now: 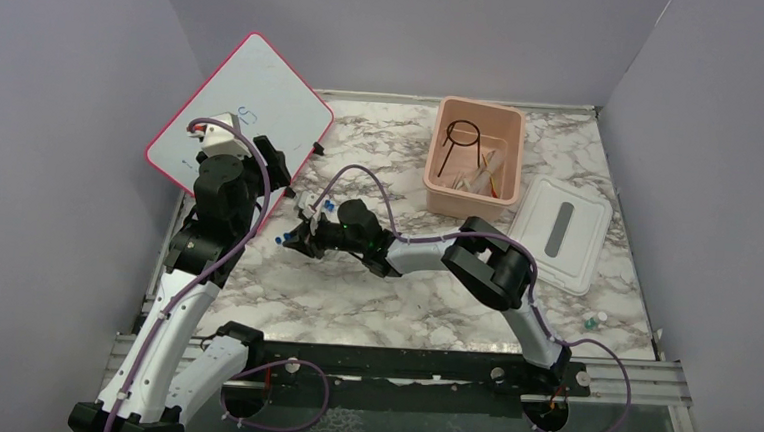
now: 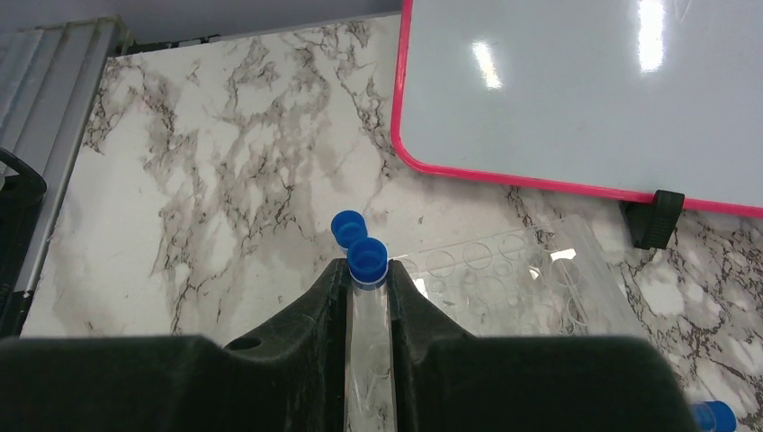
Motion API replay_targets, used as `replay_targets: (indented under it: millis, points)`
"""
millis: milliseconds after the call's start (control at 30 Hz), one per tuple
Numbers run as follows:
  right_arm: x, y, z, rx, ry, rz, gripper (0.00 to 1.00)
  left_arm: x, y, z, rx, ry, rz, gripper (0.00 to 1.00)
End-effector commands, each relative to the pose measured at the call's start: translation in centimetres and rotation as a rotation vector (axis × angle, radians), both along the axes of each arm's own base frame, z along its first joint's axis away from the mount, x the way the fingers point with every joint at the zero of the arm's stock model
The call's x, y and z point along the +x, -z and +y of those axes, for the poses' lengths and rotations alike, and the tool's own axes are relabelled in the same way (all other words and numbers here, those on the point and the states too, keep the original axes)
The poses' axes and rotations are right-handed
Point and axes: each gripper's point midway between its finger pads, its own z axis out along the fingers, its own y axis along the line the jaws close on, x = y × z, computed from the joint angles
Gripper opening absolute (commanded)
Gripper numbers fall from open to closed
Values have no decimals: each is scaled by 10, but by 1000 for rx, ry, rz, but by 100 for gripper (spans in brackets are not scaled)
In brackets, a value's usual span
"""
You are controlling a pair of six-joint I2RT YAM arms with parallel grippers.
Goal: Organize the chemistry lab equipment
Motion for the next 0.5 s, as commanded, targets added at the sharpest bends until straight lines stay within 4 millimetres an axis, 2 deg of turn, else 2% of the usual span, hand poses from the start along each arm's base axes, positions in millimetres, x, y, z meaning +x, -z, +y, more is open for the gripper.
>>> replay_targets:
  millis: [0, 100, 467]
  points:
    - [-6, 8, 0, -8, 4, 54, 21, -1, -7, 3, 0, -7, -32, 75]
    - [-4, 5, 0, -3, 2, 30, 21, -1, -7, 3, -1, -7, -33, 75]
    - [-5, 23, -2, -42, -21, -24, 25, -2, -7, 4, 0, -10, -35, 75]
